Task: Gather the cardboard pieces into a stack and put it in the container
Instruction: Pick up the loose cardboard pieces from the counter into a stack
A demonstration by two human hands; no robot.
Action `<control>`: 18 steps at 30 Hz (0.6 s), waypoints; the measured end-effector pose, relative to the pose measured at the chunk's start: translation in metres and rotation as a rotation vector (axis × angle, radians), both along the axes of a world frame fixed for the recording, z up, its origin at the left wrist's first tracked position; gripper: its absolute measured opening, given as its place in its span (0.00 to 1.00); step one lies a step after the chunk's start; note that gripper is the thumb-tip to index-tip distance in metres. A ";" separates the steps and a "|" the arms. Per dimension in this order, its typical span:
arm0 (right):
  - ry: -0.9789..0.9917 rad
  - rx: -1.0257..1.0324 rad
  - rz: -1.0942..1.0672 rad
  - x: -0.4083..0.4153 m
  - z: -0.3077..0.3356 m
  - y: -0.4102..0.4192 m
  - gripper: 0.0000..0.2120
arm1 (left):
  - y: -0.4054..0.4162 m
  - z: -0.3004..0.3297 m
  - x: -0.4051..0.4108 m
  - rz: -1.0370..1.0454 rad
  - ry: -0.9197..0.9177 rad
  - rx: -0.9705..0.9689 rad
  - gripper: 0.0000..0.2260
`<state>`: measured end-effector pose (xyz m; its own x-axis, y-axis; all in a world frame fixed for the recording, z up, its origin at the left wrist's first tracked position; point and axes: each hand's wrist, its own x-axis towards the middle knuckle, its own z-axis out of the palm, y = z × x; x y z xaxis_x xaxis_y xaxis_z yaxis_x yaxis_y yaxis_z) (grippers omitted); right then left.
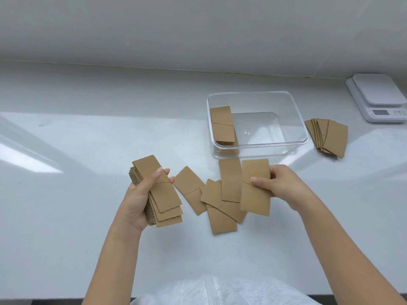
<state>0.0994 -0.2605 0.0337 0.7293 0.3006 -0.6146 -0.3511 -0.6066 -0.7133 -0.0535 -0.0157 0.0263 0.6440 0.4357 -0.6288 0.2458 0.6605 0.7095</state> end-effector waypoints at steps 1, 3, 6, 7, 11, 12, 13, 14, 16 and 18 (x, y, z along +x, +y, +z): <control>-0.018 -0.022 0.001 0.000 -0.006 0.011 0.10 | -0.001 0.000 0.001 -0.003 0.001 -0.006 0.07; -0.076 -0.117 0.028 0.000 -0.021 0.032 0.13 | -0.003 0.000 0.001 -0.021 -0.001 -0.014 0.08; -0.210 -0.380 0.138 -0.003 -0.037 0.056 0.21 | -0.003 0.001 0.000 -0.041 -0.010 -0.010 0.12; -0.240 -0.451 0.158 -0.005 -0.038 0.062 0.23 | -0.002 0.001 0.000 -0.043 -0.010 -0.006 0.12; -0.248 -0.552 0.166 -0.007 -0.039 0.077 0.28 | 0.003 -0.002 -0.003 -0.024 -0.016 0.014 0.08; -0.238 -0.558 0.154 -0.005 -0.039 0.077 0.30 | 0.003 -0.003 -0.003 -0.021 -0.021 0.012 0.08; -0.228 -0.552 0.140 -0.003 -0.039 0.077 0.31 | 0.003 -0.004 -0.003 -0.018 -0.025 0.009 0.07; -0.220 -0.533 0.123 -0.001 -0.039 0.076 0.32 | 0.003 -0.004 -0.004 -0.016 -0.028 0.007 0.06; -0.205 -0.454 0.073 0.003 -0.039 0.072 0.33 | 0.002 -0.004 -0.005 -0.011 -0.030 0.006 0.06; -0.132 -0.309 -0.025 0.007 -0.038 0.064 0.31 | 0.004 -0.004 -0.007 -0.007 -0.028 0.010 0.05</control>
<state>0.1065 -0.1961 -0.0047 0.8134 0.0953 -0.5739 -0.2859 -0.7937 -0.5370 -0.0603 -0.0119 0.0228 0.6644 0.4374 -0.6060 0.2306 0.6512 0.7230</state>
